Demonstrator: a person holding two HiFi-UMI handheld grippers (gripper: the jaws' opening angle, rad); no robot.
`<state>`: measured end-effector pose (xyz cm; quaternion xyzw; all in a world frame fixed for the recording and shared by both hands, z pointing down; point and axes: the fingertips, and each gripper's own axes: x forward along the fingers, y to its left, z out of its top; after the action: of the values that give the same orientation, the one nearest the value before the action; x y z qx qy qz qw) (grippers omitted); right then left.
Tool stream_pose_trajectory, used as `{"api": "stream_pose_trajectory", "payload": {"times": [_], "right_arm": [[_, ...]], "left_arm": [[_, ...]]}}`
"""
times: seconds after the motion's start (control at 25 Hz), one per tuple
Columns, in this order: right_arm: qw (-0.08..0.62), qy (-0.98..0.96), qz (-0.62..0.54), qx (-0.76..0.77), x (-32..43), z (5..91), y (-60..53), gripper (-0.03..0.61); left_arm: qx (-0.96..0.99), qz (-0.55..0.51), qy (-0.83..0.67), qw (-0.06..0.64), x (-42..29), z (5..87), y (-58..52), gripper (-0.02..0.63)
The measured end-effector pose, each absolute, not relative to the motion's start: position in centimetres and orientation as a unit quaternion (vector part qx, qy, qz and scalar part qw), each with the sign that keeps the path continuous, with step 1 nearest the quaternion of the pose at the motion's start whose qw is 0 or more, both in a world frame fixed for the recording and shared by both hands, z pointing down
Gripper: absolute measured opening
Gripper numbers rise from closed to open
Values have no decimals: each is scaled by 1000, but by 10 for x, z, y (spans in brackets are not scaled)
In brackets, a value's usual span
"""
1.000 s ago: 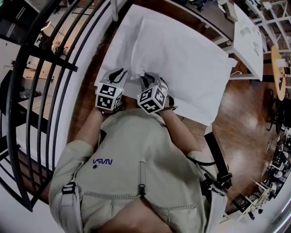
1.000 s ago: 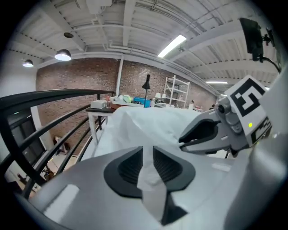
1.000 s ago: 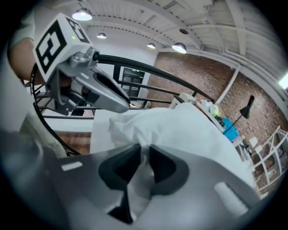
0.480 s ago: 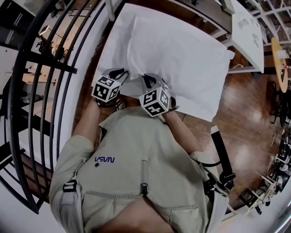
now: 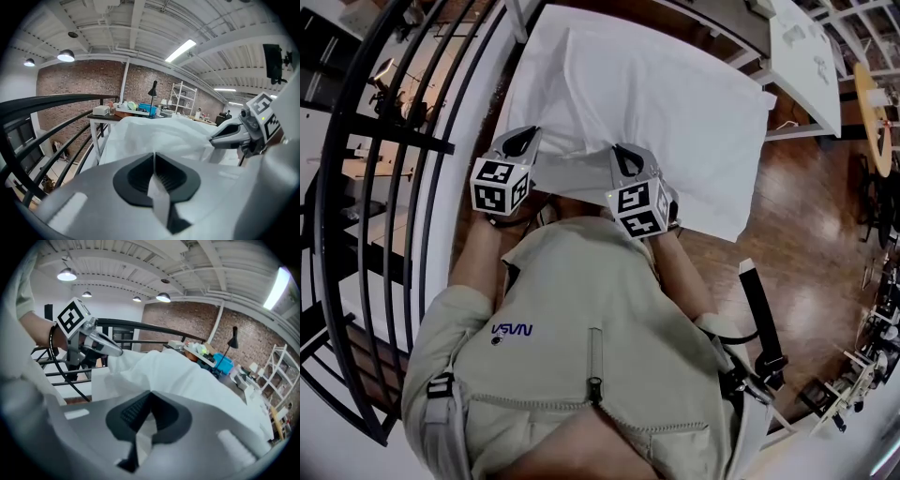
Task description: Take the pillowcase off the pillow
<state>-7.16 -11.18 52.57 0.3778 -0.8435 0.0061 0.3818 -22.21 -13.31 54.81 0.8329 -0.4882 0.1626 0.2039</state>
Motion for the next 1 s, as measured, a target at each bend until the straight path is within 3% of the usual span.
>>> {"api": "stream_pose_trajectory", "payload": {"times": [0.24, 0.48, 0.68, 0.8, 0.92, 1.0], "right_arm": [[380, -815, 58, 433, -11, 536, -112, 5], [406, -809, 72, 419, -13, 562, -108, 6], [412, -807, 85, 414, -14, 571, -107, 6], [411, -805, 93, 418, -15, 573, -109, 6], [410, -799, 105, 427, -15, 576, -110, 6], [409, -794, 113, 436, -16, 577, -109, 6]], "left_arm": [[826, 127, -497, 233, -229, 546, -133, 18], [820, 162, -478, 269, -222, 581, -112, 21], [817, 179, -495, 236, -224, 582, -108, 37], [830, 113, -497, 228, -228, 551, -110, 35], [840, 80, -485, 228, -230, 530, -128, 84], [844, 102, -473, 233, -227, 539, -144, 164]]}}
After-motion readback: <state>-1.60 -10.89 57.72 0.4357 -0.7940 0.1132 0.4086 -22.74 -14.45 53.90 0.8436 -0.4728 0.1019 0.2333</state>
